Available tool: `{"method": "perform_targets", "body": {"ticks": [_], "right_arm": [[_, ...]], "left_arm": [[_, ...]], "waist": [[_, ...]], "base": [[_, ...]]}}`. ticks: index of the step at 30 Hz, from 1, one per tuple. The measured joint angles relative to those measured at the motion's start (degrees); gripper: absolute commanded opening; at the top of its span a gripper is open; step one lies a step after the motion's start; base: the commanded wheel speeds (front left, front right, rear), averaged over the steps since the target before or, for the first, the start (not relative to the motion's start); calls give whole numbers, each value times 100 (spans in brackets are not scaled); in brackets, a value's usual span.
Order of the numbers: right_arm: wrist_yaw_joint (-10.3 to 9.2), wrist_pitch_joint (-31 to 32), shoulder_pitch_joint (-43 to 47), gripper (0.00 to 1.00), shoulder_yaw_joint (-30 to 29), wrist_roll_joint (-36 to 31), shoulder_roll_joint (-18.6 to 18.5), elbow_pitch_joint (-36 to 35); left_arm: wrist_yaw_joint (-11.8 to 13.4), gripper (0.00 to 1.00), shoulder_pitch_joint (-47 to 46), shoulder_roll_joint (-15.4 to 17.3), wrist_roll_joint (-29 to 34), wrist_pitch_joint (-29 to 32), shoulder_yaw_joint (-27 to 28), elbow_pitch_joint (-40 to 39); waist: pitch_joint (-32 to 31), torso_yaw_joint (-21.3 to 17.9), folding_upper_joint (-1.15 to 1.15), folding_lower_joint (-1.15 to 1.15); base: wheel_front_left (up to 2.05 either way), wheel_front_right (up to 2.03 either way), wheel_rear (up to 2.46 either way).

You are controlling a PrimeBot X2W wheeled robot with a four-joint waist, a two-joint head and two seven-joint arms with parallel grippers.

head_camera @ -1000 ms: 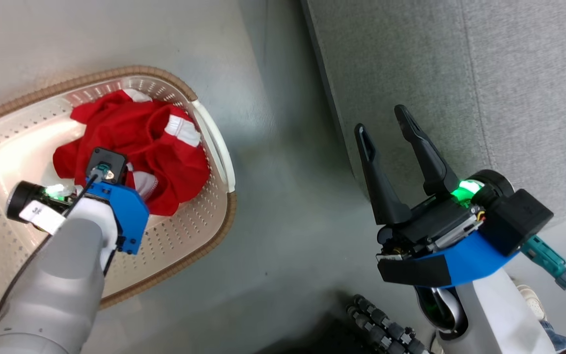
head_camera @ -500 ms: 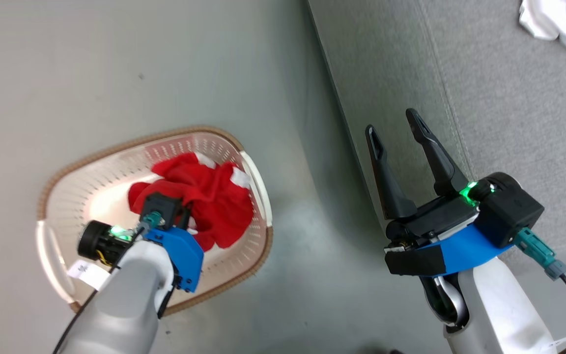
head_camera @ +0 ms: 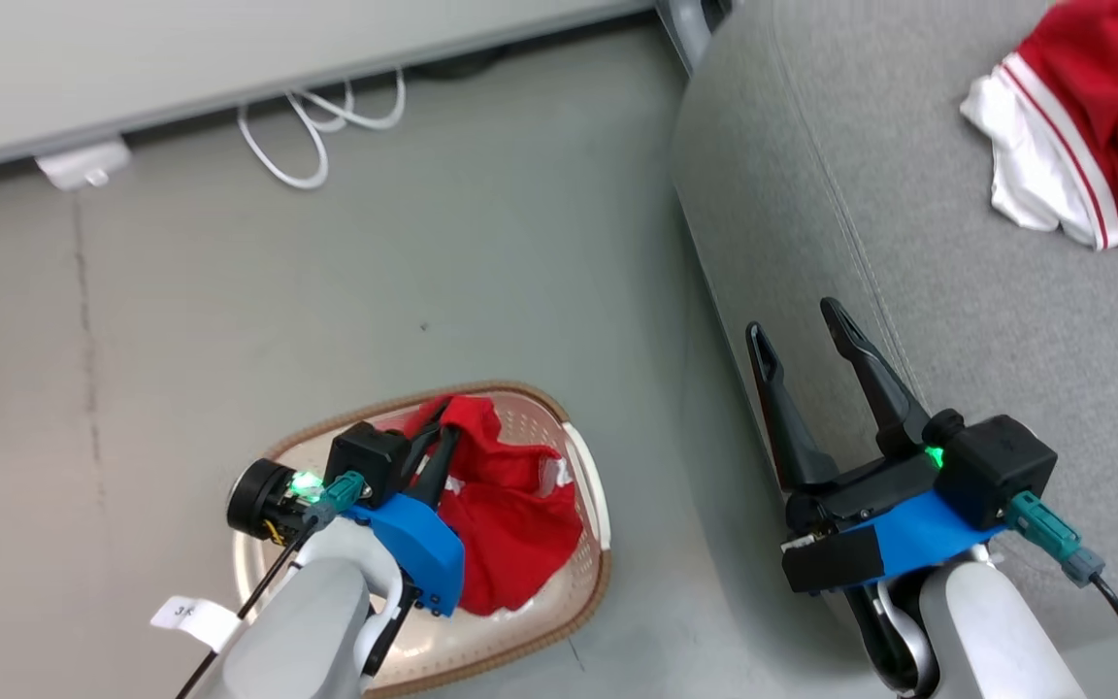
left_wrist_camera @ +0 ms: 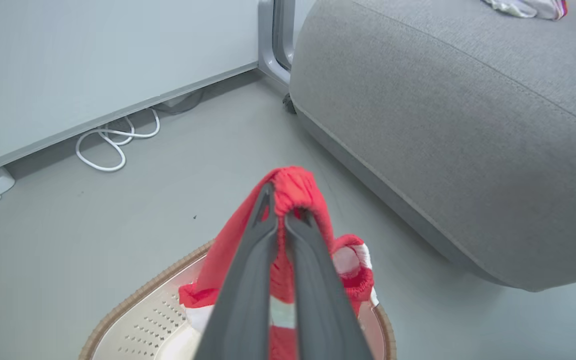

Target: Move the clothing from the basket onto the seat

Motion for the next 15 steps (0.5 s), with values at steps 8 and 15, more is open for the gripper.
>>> {"method": "perform_targets", "body": {"ticks": [8, 15], "right_arm": [[1, 191, 291, 100, -38, -26, 0, -63], [0, 347, 562, 100, -46, -34, -1, -82]], "left_arm": [[-5, 0, 196, 14, 4, 0, 62, -797], [-33, 0, 16, -100, -431, 0, -305, -866]], "waist": [[-681, 312, 0, 0], [-1162, 575, 0, 0]], "base": [[0, 0, 0], [0, 0, 0]]}}
